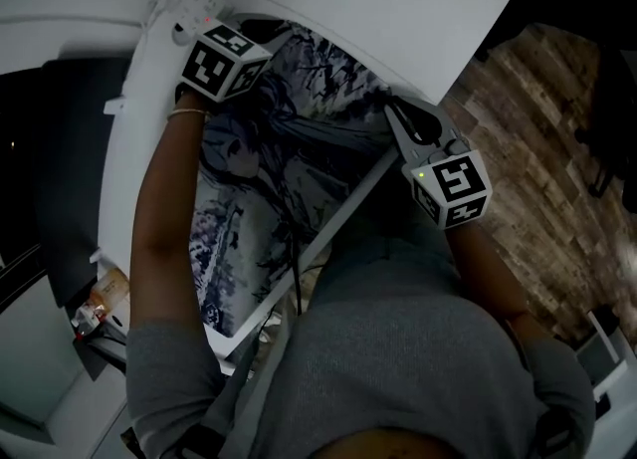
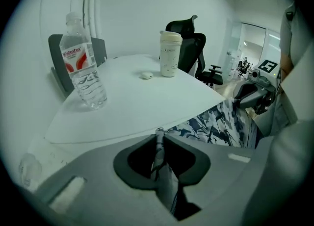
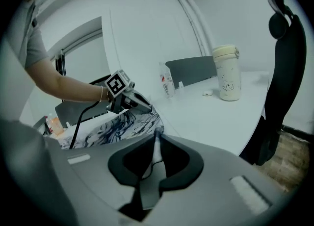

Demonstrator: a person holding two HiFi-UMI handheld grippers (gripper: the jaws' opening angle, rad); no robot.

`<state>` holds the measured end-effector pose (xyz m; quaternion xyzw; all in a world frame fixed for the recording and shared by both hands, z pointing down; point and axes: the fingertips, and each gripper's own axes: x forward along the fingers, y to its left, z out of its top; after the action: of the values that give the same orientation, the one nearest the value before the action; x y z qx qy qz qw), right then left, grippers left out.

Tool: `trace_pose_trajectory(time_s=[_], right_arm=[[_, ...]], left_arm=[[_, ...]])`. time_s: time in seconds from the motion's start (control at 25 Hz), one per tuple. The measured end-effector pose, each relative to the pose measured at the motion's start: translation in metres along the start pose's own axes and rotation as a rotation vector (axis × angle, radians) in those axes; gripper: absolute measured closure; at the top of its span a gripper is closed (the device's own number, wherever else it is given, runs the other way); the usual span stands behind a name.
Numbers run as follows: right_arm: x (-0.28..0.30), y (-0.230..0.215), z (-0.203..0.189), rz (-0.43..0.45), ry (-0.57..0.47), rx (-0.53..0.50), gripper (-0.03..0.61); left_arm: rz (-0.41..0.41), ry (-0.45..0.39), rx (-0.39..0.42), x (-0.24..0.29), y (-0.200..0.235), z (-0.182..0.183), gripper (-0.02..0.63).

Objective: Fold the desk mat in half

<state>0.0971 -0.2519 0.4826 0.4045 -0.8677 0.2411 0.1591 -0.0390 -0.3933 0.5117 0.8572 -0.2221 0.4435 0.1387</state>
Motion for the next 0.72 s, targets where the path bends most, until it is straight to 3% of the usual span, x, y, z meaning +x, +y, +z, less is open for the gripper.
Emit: trace_pose_trajectory(time_s=[0.16,0.52,0.72], right_arm=[[-0.01,0.001,0.014,-0.007,-0.05,0.014,0.538],[-0.028,0.009,0.049,-0.046,-0.145,-0.027,0.537],[-0.035,0.05,0.053,-0.084,-0.193,-0.092,0.537]], left_arm=[[0.018,-0.047,-0.029,-0.02,0.001,0.017,0.566],[0.095,-0.102,0.021,-0.061,0.001,0.041,0.565],[0.147,-0.153,0.061,-0.096,-0.008,0.024,0.564]])
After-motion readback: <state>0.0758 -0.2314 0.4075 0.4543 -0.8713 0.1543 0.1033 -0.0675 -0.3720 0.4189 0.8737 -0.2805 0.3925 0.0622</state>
